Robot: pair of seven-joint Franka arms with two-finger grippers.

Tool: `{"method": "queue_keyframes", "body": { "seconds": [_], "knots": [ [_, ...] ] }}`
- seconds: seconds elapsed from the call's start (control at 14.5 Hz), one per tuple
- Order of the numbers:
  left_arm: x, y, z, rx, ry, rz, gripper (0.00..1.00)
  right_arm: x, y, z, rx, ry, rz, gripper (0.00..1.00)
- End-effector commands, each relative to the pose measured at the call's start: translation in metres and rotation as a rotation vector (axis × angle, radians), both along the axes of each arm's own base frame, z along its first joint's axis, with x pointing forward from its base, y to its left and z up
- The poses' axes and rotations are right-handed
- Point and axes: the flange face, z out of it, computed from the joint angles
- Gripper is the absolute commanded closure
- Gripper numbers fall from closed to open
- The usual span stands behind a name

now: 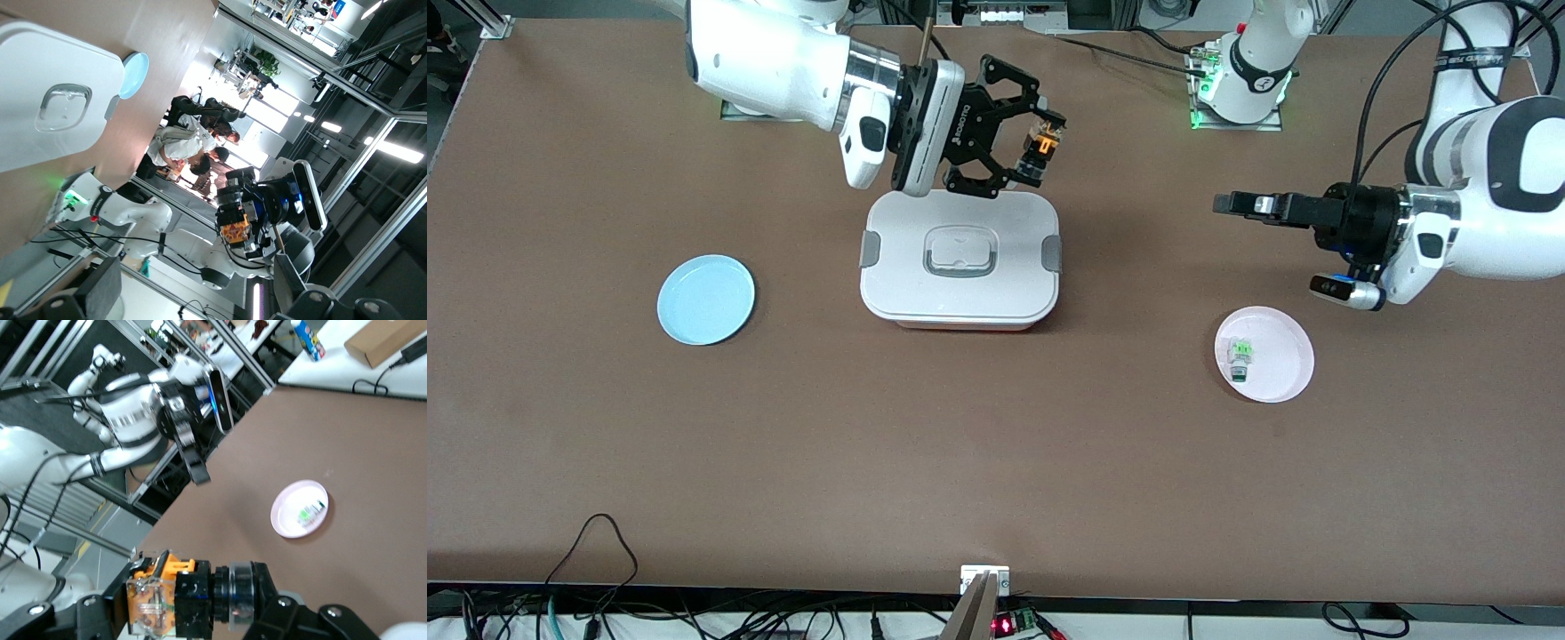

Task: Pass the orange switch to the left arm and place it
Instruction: 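Hold the switch up while the left gripper reaches toward it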

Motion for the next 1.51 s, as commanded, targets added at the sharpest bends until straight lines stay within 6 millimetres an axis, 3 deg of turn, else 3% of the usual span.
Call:
{"method": "queue_keyframes", "body": {
  "seconds": [0.0,0.41,0.55,0.69,1.17,1.44],
  "knots": [
    [-0.004,-0.027,0.015,-0.01,0.066,0.016,0.0,-0.012,0.017,0.012,0.05,-0.018,-0.017,0.93],
    [-0.017,-0.089,0.025,-0.041,0.161,-0.053,0.0,-0.012,0.017,0.011,0.049,-0.018,-0.015,0.93],
    [-0.018,-0.095,0.026,-0.061,0.171,-0.057,0.01,-0.012,0.017,0.012,0.05,-0.019,-0.015,0.93],
    [-0.025,-0.12,0.027,-0.079,0.174,-0.087,0.01,-0.013,0.019,0.013,0.053,-0.021,-0.014,0.93],
    [-0.027,-0.137,0.02,-0.175,0.232,-0.073,0.06,-0.012,0.021,0.019,0.062,-0.034,-0.025,0.93],
    [-0.034,-0.159,0.019,-0.167,0.238,-0.077,0.11,-0.02,0.037,0.015,0.064,-0.047,-0.035,0.93]
  ]
}}
